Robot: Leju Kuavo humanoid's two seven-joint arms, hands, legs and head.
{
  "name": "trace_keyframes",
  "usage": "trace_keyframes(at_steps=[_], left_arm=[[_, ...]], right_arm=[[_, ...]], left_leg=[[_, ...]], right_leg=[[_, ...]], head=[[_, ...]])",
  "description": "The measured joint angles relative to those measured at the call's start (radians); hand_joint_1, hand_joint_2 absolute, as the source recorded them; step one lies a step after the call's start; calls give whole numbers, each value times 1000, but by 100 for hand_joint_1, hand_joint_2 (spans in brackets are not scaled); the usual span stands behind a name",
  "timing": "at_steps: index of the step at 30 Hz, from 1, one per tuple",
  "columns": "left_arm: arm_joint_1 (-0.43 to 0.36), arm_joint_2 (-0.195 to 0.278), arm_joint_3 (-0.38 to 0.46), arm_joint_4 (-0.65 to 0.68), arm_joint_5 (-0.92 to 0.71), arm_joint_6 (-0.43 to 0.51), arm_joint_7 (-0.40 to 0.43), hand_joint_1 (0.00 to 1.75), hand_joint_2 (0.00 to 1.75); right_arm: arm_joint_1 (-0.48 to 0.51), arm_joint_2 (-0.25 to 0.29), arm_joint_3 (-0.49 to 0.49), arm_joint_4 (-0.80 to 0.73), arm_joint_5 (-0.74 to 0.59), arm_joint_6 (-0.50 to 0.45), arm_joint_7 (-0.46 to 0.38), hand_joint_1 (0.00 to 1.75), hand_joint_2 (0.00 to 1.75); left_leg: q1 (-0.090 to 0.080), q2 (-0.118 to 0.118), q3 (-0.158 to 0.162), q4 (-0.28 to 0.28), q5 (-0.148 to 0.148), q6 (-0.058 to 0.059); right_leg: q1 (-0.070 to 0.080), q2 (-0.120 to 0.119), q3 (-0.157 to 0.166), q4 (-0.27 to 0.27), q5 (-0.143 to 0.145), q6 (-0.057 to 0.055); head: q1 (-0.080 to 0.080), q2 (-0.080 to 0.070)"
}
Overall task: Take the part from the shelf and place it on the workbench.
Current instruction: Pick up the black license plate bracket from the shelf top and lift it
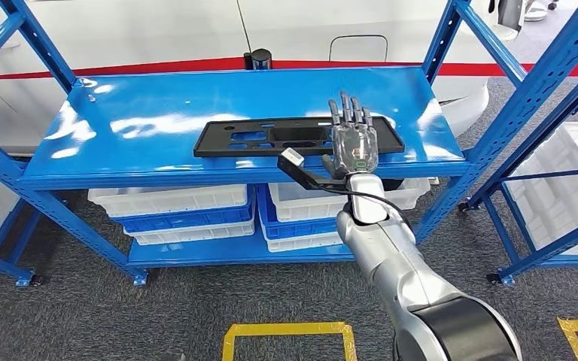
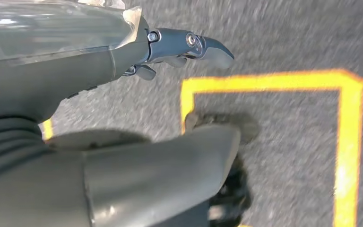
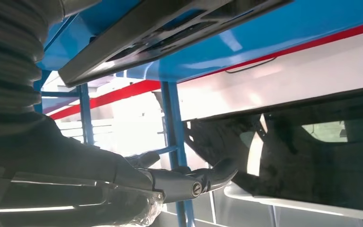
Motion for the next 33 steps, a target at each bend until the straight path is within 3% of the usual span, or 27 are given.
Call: trace_keyframes(at_steps=[3, 18, 22, 33], left_arm=[[-2, 0, 0, 0, -4, 23, -36, 0, 175], [-5, 0, 0, 0, -10, -66, -18, 0, 175], [-8, 0, -1, 0, -15, -95, -5, 0, 0], [-14, 0, -2, 0, -15, -126, -1, 0, 0]], right_arm=[[-7, 9, 8, 26, 0, 6, 9, 0, 175], [-8, 13, 13, 84, 0, 18, 49, 0, 175], [-10, 2, 13, 92, 0, 21, 85, 0, 175], [-15, -22, 10, 107, 0, 29, 106, 0, 175]], left_leg=[[0, 0, 0, 0, 0, 0], [0, 0, 0, 0, 0, 0], [0, 0, 0, 0, 0, 0], [0, 0, 0, 0, 0, 0]], right_leg=[[0, 0, 0, 0, 0, 0], [-1, 0, 0, 0, 0, 0], [-1, 0, 0, 0, 0, 0], [0, 0, 0, 0, 0, 0]], head=[[0, 0], [0, 0], [0, 0], [0, 0]])
